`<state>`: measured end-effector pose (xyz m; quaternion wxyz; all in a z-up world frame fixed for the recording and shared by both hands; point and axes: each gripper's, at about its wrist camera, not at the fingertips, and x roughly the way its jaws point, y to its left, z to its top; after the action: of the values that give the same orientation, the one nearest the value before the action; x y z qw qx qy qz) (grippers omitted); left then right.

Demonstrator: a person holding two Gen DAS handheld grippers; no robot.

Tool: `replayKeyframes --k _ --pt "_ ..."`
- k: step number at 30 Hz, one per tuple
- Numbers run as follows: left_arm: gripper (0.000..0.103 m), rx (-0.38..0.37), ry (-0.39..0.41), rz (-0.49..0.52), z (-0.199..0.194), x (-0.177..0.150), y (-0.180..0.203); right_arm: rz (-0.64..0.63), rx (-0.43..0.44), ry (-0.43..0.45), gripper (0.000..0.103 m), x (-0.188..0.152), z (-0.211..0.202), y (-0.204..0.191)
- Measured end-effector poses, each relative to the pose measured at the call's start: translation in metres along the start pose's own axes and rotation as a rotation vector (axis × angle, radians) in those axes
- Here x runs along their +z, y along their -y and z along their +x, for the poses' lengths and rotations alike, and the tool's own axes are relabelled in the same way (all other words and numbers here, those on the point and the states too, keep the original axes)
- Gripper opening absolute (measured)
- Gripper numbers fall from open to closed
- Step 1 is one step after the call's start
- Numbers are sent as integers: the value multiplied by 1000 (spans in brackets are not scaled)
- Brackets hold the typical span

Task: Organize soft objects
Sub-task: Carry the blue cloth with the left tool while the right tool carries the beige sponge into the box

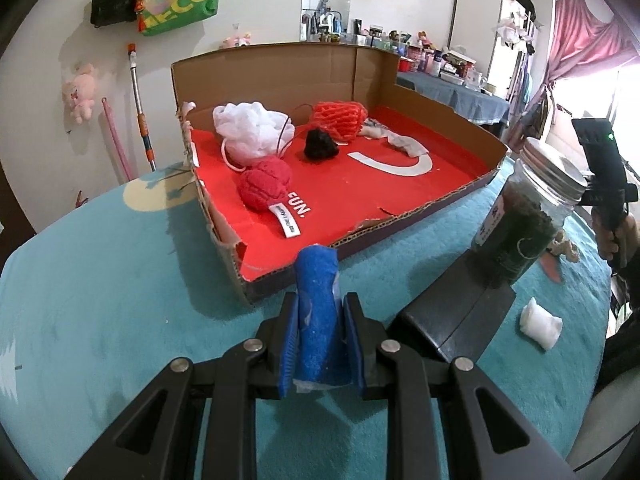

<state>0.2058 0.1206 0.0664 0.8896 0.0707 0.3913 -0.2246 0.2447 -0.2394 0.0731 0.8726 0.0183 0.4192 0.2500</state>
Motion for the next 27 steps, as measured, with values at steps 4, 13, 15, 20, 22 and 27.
replayKeyframes --k 4,13,15,20,22,27 --pt "24 1 -4 13 -1 4 1 -14 9 -3 18 7 1 0" --pt "24 -7 37 21 -10 18 4 -60 33 -8 18 29 10 -3" --pt "23 -10 41 29 -10 24 6 -58 48 -7 18 35 13 -4" --pt "23 -25 44 53 -9 41 15 -70 74 -7 18 47 17 -9" --pt "23 -32 34 62 -4 52 20 -81 86 -7 18 55 20 -13" --pt "23 -53 -10 93 19 84 34 -138 100 -38 18 86 39 -27"
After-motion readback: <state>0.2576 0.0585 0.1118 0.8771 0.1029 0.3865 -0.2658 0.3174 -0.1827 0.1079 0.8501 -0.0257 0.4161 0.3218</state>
